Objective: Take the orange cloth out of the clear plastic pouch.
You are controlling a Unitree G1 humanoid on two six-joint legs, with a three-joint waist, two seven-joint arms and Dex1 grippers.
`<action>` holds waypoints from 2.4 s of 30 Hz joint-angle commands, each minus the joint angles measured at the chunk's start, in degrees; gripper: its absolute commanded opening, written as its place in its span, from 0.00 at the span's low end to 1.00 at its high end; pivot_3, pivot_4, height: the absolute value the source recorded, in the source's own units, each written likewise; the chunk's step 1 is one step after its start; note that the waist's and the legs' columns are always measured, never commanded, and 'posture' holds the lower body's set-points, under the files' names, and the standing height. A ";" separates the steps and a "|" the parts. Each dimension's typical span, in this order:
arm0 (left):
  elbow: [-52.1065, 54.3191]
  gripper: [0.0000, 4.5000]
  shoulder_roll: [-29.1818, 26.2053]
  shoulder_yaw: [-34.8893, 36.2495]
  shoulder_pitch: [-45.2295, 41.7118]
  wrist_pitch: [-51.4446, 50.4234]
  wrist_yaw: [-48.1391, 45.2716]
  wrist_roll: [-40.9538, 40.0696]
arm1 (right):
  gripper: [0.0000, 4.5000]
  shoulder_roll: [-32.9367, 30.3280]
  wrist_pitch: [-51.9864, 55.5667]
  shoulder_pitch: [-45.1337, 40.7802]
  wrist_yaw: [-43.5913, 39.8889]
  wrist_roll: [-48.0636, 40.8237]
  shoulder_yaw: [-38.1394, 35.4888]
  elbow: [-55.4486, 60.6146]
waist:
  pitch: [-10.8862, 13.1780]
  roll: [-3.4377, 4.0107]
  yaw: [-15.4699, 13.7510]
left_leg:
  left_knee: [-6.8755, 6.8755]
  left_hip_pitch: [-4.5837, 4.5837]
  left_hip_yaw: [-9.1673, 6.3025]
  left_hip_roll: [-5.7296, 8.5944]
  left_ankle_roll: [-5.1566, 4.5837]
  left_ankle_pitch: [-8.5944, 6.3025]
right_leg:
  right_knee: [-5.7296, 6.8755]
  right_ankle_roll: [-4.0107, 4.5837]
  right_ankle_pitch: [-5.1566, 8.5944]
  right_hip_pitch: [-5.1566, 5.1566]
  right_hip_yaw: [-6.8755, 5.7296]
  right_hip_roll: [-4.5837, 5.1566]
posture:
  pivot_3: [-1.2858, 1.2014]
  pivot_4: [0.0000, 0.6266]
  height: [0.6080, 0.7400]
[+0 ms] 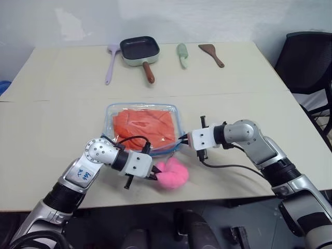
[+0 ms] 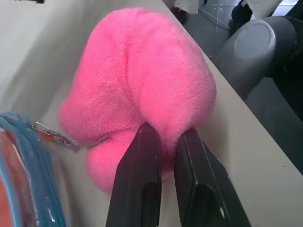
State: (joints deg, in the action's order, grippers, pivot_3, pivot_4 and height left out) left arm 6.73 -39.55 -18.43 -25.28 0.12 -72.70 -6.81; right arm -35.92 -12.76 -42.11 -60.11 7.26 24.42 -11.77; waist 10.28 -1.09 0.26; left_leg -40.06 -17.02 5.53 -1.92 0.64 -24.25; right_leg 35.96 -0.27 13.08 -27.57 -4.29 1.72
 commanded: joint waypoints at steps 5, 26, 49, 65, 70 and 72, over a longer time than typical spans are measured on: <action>-0.30 0.08 -9.04 10.02 6.99 -0.42 1.01 -2.47 | 0.01 -5.11 -3.69 -0.57 -3.87 -1.68 -3.97 0.51 | 0.02 0.03 0.02 | 0.00 0.04 0.01 -0.02 0.00 0.00 | -0.07 0.02 0.01 -0.10 -0.01 0.04 | 0.52 0.24 1.00; -5.53 0.08 -22.38 36.42 21.51 -10.18 1.08 -14.97 | 0.01 -16.66 -18.71 9.74 -13.42 -13.85 -12.38 3.08 | 0.07 0.11 -0.08 | 0.06 0.04 0.07 0.01 -0.07 -0.05 | -0.15 0.07 0.05 -0.13 -0.22 0.18 | 0.52 0.24 1.00; 0.46 0.86 -25.03 42.75 5.53 -45.56 1.36 -39.59 | 0.90 -20.06 34.63 31.57 -2.16 -42.06 -31.08 37.61 | 0.08 0.04 -0.31 | 0.05 0.02 -0.10 0.06 0.01 -0.06 | -0.16 0.06 0.05 0.06 -0.21 0.19 | 0.52 0.24 1.00; -0.39 0.86 -14.18 9.70 -3.99 0.00 2.73 -3.32 | 0.90 -18.20 46.44 30.71 5.57 -49.12 -33.35 46.18 | 0.09 0.05 -0.28 | -0.01 0.00 0.14 0.18 0.34 -0.07 | -0.10 0.12 0.10 0.04 0.05 -0.21 | 0.52 0.24 1.00; -3.96 0.86 -11.51 9.84 -3.87 6.08 4.85 0.17 | 0.90 -17.98 45.96 31.67 6.49 -48.29 -33.11 46.90 | 0.09 0.04 -0.48 | -0.01 -0.02 0.07 0.18 0.25 -0.09 | -0.13 0.08 0.08 0.06 0.09 -0.17 | 0.52 0.24 1.00; -5.10 0.86 -10.20 9.75 -4.38 7.08 6.25 1.20 | 0.90 -17.79 45.87 31.48 6.78 -48.14 -32.85 46.86 | 0.09 0.04 -0.50 | 0.00 0.00 0.07 0.17 0.22 -0.09 | -0.13 0.07 0.07 0.07 0.08 -0.15 | 0.52 0.24 1.00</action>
State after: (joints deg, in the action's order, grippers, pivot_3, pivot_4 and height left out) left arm 1.65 -50.29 -9.59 -28.77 5.63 -68.00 -6.45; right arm -54.12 33.83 -10.37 -53.71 -41.38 -7.23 33.53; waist 10.38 -1.05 -0.24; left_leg -40.07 -17.02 5.60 -1.75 0.85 -24.34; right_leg 35.84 -0.20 13.15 -27.50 -4.21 1.58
